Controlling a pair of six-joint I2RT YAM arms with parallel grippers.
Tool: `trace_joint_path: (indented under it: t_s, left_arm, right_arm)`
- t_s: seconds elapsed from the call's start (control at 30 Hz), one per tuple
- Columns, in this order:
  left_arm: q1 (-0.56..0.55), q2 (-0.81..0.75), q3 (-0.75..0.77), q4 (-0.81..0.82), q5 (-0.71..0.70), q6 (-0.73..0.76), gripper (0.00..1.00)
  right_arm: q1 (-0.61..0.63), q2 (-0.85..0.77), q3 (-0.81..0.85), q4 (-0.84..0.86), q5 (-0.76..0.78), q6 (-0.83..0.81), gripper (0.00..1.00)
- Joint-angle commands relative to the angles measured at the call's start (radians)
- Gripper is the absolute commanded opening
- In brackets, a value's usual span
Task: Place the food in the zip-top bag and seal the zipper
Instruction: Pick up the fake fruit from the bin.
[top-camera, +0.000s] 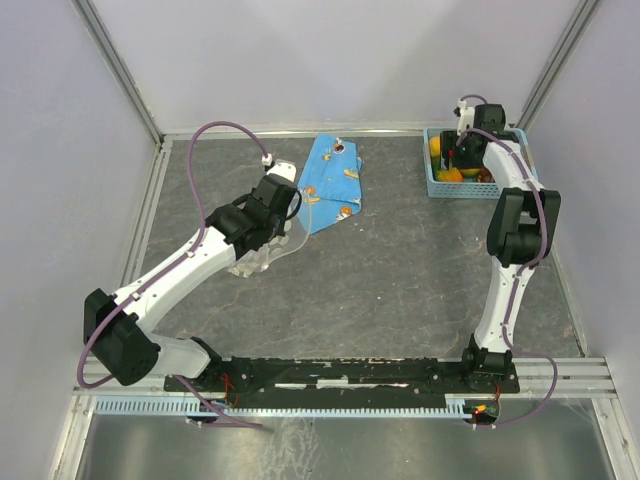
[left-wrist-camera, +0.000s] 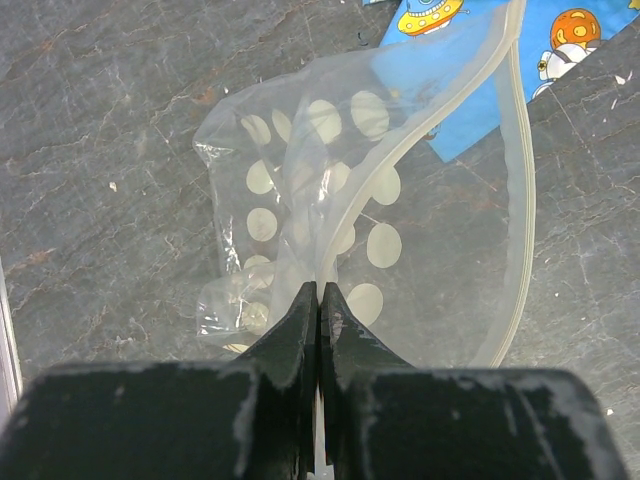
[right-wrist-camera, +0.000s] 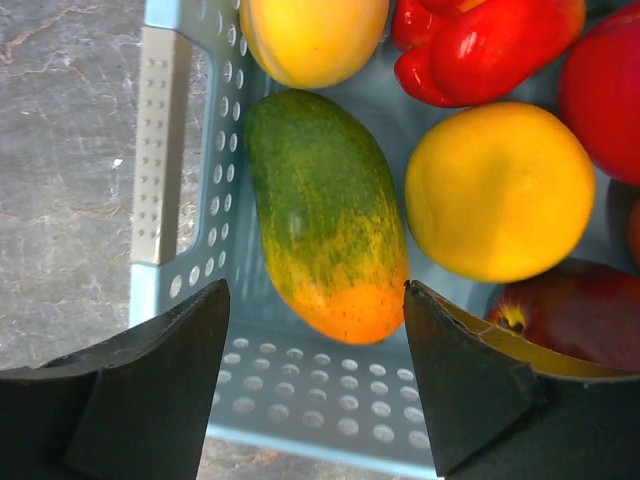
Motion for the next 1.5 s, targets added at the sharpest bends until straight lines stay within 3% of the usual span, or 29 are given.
trace_joint_path:
  t_s: [0.0,0.33,0.53,0.67,0.9,1.47]
  left_arm:
    - [0.006,0.003,0.005,0.041,0.009,0.034,0.03]
    - [0.007,0.016,0.005,0.042,0.019,0.036,0.03]
    - [0.008,0.027,0.006,0.041,0.025,0.036,0.03]
    - [0.008,0.029,0.007,0.041,0.027,0.036,0.03]
    - [0.008,0.026,0.008,0.042,0.035,0.036,0.03]
    - [0.008,-0.015,-0.001,0.064,0.107,0.042,0.03]
  right_arm:
    - [0.001,0.065,0.092,0.003,-0.046,-0.027,0.79]
    - [-0.001,0.181,0.151,0.002,-0.087,-0.081,0.88]
    - [0.000,0.206,0.185,-0.023,-0.119,-0.107,0.87]
    - [0.000,0.192,0.173,-0.022,-0.133,-0.112,0.80]
    - [0.000,0.105,0.113,0.014,-0.131,-0.092,0.58]
    - [0.000,-0.158,-0.075,0.008,-0.019,0.102,0.38]
